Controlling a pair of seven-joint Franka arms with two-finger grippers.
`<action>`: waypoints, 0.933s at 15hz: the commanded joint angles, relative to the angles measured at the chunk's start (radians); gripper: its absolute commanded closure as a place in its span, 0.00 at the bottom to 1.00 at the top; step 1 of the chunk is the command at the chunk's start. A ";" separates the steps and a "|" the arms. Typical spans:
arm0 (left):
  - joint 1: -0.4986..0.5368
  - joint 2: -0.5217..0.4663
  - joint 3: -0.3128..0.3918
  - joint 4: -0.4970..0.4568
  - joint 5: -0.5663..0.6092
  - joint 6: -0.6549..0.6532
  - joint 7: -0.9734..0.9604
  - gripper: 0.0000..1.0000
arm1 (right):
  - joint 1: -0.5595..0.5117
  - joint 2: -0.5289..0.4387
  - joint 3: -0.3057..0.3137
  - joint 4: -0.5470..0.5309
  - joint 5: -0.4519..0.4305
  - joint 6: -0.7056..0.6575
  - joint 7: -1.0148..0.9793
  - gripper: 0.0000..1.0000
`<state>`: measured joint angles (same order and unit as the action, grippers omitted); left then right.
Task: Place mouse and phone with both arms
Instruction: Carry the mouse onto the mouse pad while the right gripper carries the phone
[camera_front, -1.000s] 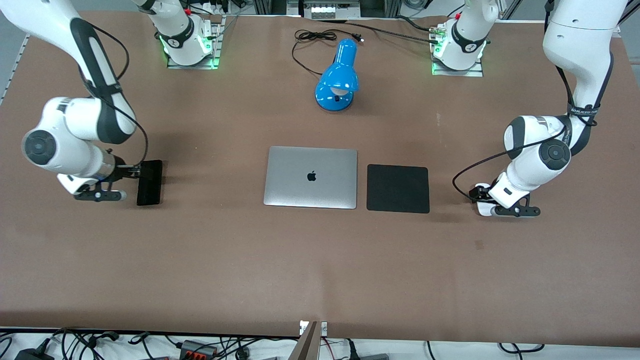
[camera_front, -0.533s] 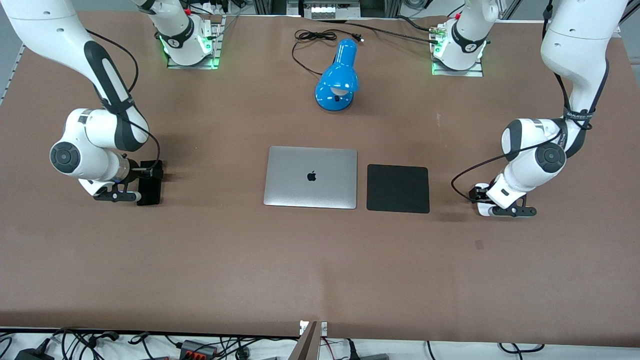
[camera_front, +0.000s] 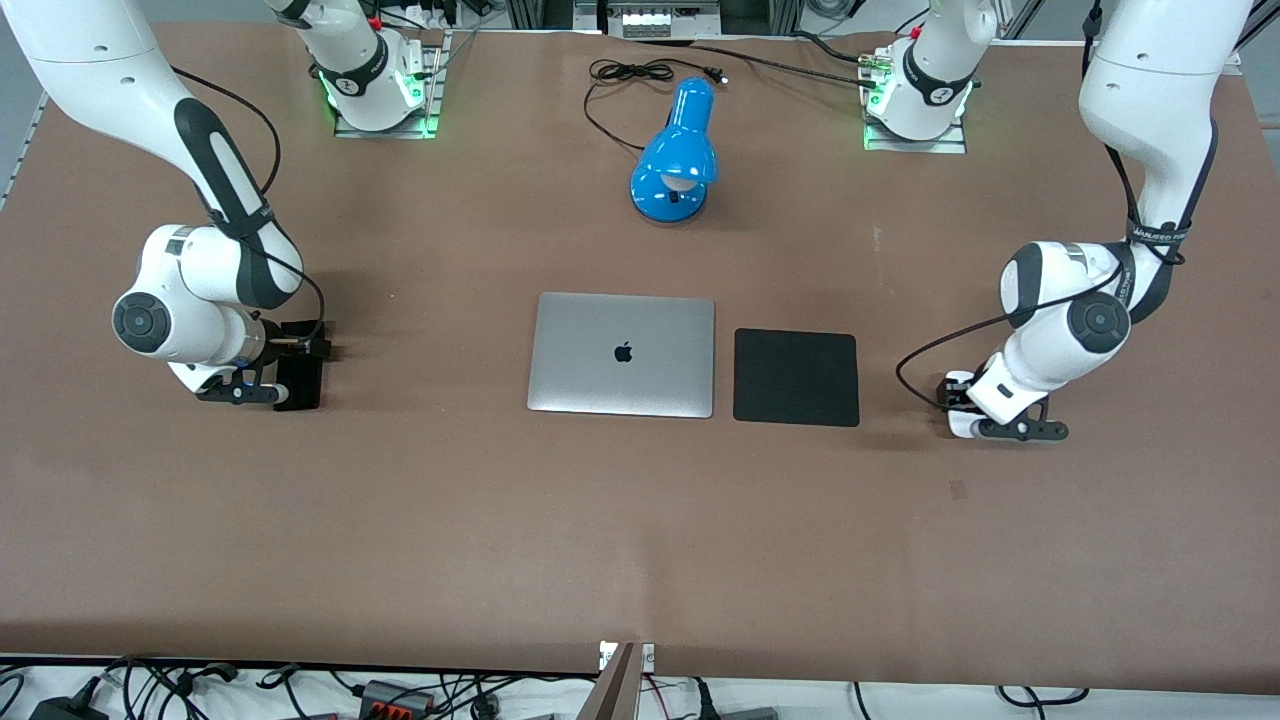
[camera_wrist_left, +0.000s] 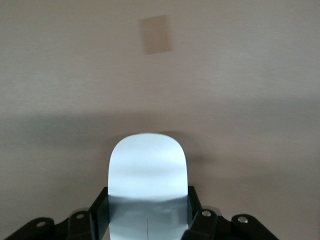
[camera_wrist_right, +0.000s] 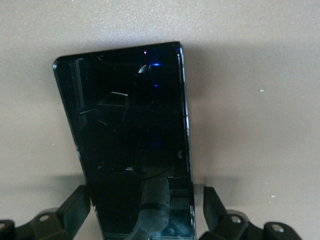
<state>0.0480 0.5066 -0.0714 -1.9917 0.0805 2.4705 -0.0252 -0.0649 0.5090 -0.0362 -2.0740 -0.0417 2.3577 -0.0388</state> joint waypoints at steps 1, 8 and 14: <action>-0.086 -0.017 -0.008 0.102 0.021 -0.171 -0.051 0.60 | -0.007 0.013 0.006 0.003 -0.017 0.012 -0.010 0.00; -0.365 0.025 -0.007 0.135 0.021 -0.180 -0.474 0.59 | -0.009 0.031 0.006 0.029 -0.017 0.012 -0.046 0.15; -0.408 0.111 -0.007 0.146 0.022 -0.124 -0.513 0.59 | -0.001 0.020 0.007 0.029 -0.017 -0.014 -0.035 0.86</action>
<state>-0.3604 0.5748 -0.0853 -1.8679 0.0805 2.3219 -0.5190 -0.0638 0.5134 -0.0355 -2.0569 -0.0430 2.3487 -0.0680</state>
